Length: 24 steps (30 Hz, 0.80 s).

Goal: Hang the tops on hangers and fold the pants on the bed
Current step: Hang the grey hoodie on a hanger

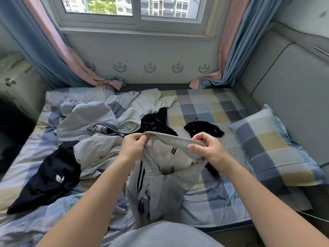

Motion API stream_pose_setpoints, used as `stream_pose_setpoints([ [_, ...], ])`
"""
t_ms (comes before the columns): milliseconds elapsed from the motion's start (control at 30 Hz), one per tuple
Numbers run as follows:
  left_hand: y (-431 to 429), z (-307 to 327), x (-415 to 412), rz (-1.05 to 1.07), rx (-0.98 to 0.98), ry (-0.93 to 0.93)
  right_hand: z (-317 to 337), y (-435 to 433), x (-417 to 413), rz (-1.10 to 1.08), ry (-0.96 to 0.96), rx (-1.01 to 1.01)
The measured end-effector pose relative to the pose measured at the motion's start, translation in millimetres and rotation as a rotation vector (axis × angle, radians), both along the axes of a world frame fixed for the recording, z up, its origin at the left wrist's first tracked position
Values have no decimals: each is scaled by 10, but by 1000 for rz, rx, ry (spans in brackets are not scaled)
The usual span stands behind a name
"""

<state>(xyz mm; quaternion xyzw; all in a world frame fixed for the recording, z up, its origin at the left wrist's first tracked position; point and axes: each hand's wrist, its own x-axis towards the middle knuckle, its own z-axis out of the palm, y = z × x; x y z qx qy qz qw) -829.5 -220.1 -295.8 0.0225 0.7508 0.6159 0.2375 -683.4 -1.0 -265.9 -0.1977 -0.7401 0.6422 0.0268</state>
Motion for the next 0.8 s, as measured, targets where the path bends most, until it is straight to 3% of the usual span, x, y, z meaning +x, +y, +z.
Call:
stream_pose_setpoints([
  [67, 11, 54, 37, -5, 96, -124, -153, 36, 57, 56, -93, 132],
  [167, 6, 87, 57, -48, 204, -255, -530, 119, 120, 49, -267, 610],
  [233, -20, 78, 53, -75, 233, -281, -674, 146, 155, -61, -346, 695],
  [300, -64, 69, 51, -69, 245, -306, -700, 134, 140, -144, -320, 552],
  [433, -185, 37, -26, -18, 332, -427, -544, 110, 40, -303, -103, -112],
  [533, -316, -8, -75, -37, 347, -485, -473, 126, 52, -264, -64, -453],
  [633, -399, -68, -54, -77, 341, -526, -460, 118, 75, -201, -80, -639],
  [800, -473, -122, -63, -112, 290, -598, -399, 120, 102, -166, -210, -787],
])
